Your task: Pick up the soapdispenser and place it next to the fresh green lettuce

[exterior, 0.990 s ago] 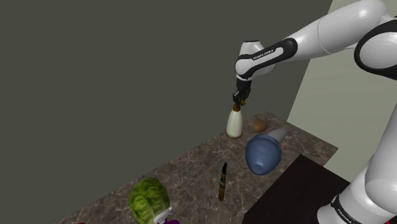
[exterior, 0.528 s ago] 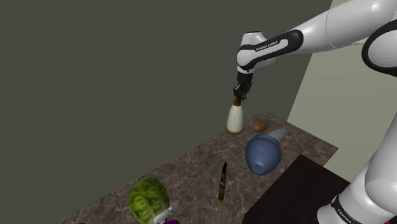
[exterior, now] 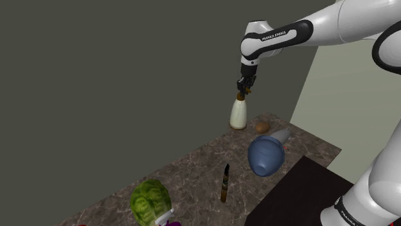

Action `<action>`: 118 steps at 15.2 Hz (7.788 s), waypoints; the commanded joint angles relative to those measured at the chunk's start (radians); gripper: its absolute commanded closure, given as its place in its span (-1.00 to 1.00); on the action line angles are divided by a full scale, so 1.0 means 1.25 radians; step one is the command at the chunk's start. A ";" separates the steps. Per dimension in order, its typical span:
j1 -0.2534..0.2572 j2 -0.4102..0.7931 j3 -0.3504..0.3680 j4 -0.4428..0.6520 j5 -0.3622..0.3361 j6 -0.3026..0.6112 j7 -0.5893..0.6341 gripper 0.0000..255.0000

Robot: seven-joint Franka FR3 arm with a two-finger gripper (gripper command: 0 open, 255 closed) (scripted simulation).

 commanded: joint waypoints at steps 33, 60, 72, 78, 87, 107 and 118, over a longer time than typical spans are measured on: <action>0.117 -0.118 0.105 0.093 -0.025 -0.207 0.230 1.00; 0.286 -0.066 0.278 0.071 -0.040 -0.135 0.576 1.00; 0.286 -0.053 0.278 -0.043 -0.044 -0.009 0.579 1.00; 0.287 -0.038 0.278 -0.089 -0.047 0.052 0.582 1.00; 0.288 -0.004 0.277 -0.146 -0.056 0.143 0.589 1.00; 0.295 0.115 0.268 -0.223 -0.090 0.336 0.613 1.00; 0.299 0.161 0.262 -0.232 -0.104 0.391 0.623 1.00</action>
